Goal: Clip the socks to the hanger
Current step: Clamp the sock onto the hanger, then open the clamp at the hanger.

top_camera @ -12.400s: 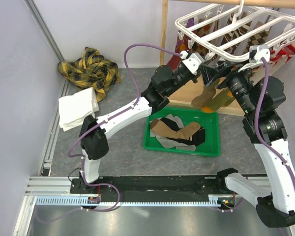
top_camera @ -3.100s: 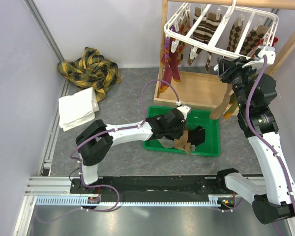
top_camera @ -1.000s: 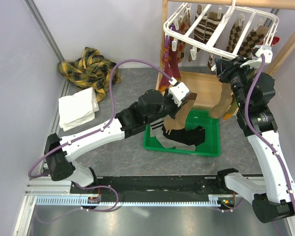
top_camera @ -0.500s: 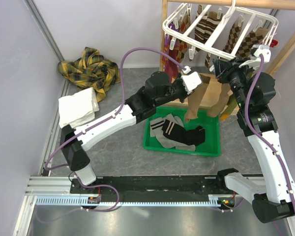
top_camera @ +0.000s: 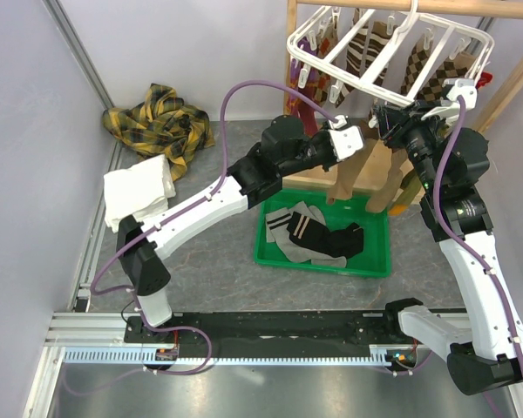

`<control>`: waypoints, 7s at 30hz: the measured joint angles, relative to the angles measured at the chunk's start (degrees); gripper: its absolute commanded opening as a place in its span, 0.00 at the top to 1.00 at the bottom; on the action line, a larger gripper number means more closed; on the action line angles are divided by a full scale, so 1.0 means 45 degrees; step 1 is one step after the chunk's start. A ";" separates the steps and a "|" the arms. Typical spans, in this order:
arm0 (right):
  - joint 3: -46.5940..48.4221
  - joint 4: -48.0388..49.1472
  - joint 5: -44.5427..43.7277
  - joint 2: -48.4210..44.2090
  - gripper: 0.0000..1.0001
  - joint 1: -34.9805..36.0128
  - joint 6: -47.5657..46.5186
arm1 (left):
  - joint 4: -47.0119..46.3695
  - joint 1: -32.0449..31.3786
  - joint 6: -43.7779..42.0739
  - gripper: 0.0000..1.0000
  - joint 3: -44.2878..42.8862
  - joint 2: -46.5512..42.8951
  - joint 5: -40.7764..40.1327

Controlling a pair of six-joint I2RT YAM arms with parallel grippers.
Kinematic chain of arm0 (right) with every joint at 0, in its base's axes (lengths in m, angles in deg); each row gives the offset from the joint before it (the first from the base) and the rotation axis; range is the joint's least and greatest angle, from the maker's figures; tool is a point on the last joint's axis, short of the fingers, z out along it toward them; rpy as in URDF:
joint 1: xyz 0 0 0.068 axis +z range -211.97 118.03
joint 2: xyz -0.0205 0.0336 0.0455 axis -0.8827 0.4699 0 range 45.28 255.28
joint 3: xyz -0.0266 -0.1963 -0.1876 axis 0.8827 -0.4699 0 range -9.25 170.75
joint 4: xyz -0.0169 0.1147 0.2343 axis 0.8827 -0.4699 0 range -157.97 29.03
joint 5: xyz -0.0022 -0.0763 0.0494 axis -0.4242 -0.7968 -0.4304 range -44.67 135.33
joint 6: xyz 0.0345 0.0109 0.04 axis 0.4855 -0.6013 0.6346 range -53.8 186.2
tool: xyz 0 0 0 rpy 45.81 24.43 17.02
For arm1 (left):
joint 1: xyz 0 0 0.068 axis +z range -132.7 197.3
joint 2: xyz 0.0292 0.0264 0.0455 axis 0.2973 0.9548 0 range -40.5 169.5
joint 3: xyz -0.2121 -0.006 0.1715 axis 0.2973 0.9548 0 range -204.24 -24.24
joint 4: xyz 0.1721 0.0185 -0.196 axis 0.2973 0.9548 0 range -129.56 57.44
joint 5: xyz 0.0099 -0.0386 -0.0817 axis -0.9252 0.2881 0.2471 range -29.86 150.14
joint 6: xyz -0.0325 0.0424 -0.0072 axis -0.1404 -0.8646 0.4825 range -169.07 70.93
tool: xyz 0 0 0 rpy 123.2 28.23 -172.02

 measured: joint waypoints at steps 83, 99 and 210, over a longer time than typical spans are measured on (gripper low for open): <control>0.0835 -0.1282 -0.0690 -0.0393 0.24 0.0155 -0.0126 | -0.0471 0.0233 -0.0155 0.83 -0.0578 0.0486 -0.0510; 0.0835 -0.1753 -0.0641 -0.0384 0.24 0.0155 -0.0277 | -0.2132 0.0675 0.1025 0.21 0.2084 -0.1069 -0.1001; 0.2220 -0.1137 0.4546 0.1855 0.42 -0.1345 0.3240 | -0.3444 0.0709 0.7096 0.98 0.0029 0.0291 0.0238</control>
